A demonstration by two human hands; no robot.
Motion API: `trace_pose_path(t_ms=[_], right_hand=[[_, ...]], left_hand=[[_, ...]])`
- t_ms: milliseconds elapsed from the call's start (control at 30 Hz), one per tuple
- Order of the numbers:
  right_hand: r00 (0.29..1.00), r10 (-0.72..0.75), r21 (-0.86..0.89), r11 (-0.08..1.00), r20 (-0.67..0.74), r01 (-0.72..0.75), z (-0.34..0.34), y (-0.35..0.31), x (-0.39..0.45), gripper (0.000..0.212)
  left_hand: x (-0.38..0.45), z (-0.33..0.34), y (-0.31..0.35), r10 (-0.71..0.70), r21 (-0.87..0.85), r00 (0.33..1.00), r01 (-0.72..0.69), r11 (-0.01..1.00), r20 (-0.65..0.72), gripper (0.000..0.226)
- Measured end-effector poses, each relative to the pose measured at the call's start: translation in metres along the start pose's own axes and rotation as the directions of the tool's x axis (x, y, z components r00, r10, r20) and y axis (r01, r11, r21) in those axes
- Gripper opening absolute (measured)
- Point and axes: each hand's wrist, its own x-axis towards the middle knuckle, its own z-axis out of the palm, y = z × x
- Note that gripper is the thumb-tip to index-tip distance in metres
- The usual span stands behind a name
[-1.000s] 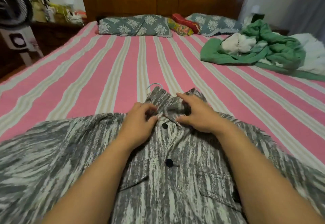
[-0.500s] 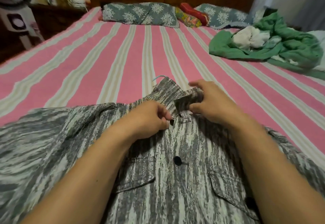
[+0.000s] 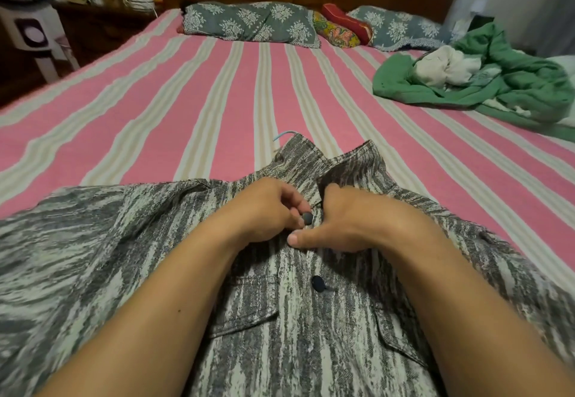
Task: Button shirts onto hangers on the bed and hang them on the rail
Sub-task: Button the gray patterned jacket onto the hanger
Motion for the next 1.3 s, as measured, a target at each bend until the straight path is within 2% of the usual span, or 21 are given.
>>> trace_pose_path(t_ms=[33,133,233,333,400,433,500,533,567,667,733,800,867,933,1033,1067,1133,1200,1233,1300], right_hand=[[1.000,0.004,0.007,1.000,0.005,-0.004,0.001,-0.001,0.001,0.092],[1.000,-0.005,0.061,0.998,-0.028,0.007,-0.002,0.003,0.006,0.029],[0.990,0.080,0.161,0.985,-0.120,-0.060,-0.001,0.007,0.010,0.023],[0.981,0.172,0.215,0.965,-0.087,-0.150,-0.005,0.010,0.010,0.019],[0.967,0.245,0.410,0.891,-0.074,-0.194,-0.008,0.015,0.005,0.017],[0.958,0.284,0.596,0.776,-0.038,-0.206,-0.006,0.020,0.002,0.015],[0.951,0.300,0.898,0.396,0.070,-0.190,0.005,0.024,-0.009,0.015],[0.953,0.286,0.966,0.206,0.096,-0.159,0.012,0.024,-0.014,0.015],[0.957,0.271,0.991,0.060,0.101,-0.122,0.019,0.025,-0.015,0.014],[0.973,0.190,0.968,-0.234,0.133,-0.087,0.024,0.031,-0.013,0.013],[0.983,0.108,0.937,-0.334,0.149,-0.105,0.024,0.038,-0.008,0.015],[0.988,0.015,0.930,-0.340,0.156,-0.142,0.025,0.044,-0.004,0.011],[0.985,-0.044,0.945,-0.279,0.165,-0.171,0.026,0.050,0.000,0.003],[0.983,-0.053,0.951,-0.248,0.176,-0.183,0.023,0.054,0.001,0.007],[0.992,0.004,0.967,-0.223,0.127,-0.123,0.013,0.055,0.000,0.010],[0.995,0.042,0.983,-0.163,0.088,-0.080,0.010,0.051,-0.001,0.012],[0.989,0.150,0.998,0.062,0.002,-0.011,0.012,0.040,0.004,0.013],[0.971,0.239,0.972,0.229,-0.009,-0.048,0.019,0.029,0.007,0.012],[0.967,0.254,0.964,0.253,0.018,-0.085,0.023,0.025,0.008,0.011],[0.970,0.236,0.976,0.195,0.051,-0.099,0.025,0.023,0.008,0.008]], left_hand=[[0.000,-0.001,0.000,-0.013,-0.008,1.000,0.013,1.000,0.002,0.016],[-0.004,-0.001,0.004,-0.032,0.010,0.999,0.032,0.999,0.013,0.012],[-0.008,0.005,0.009,-0.008,0.074,1.000,0.007,0.997,0.015,0.011],[-0.014,0.014,0.015,0.001,0.203,1.000,0.003,0.979,-0.019,0.010],[-0.022,0.021,0.019,-0.004,0.252,0.999,0.017,0.968,-0.053,0.009],[-0.027,0.023,0.020,0.001,0.289,0.997,0.024,0.957,-0.084,0.009],[-0.035,0.026,0.023,0.007,0.332,0.987,0.047,0.942,-0.161,0.011],[-0.038,0.027,0.024,-0.002,0.297,0.980,0.061,0.953,-0.197,0.012],[-0.041,0.029,0.026,-0.032,0.200,0.973,0.079,0.977,-0.227,0.012],[-0.045,0.034,0.028,-0.089,-0.109,0.938,0.056,0.993,-0.335,0.012],[-0.044,0.034,0.025,-0.115,-0.210,0.925,0.039,0.977,-0.363,0.009],[-0.037,0.027,0.023,-0.201,-0.487,0.950,0.062,0.871,-0.239,0.005],[-0.030,0.020,0.020,-0.259,-0.685,0.961,0.122,0.718,-0.100,0.007],[-0.027,0.020,0.020,-0.278,-0.708,0.958,0.148,0.691,-0.070,0.009],[-0.031,0.028,0.026,-0.250,-0.607,0.961,0.127,0.784,-0.121,0.012],[-0.032,0.032,0.028,-0.245,-0.548,0.957,0.124,0.827,-0.153,0.012],[-0.031,0.035,0.028,-0.242,-0.491,0.948,0.113,0.864,-0.208,0.013],[-0.029,0.032,0.025,-0.280,-0.580,0.944,0.132,0.804,-0.173,0.015],[-0.029,0.029,0.025,-0.298,-0.646,0.946,0.150,0.748,-0.125,0.015],[-0.028,0.022,0.024,-0.315,-0.713,0.947,0.180,0.677,-0.059,0.013]])
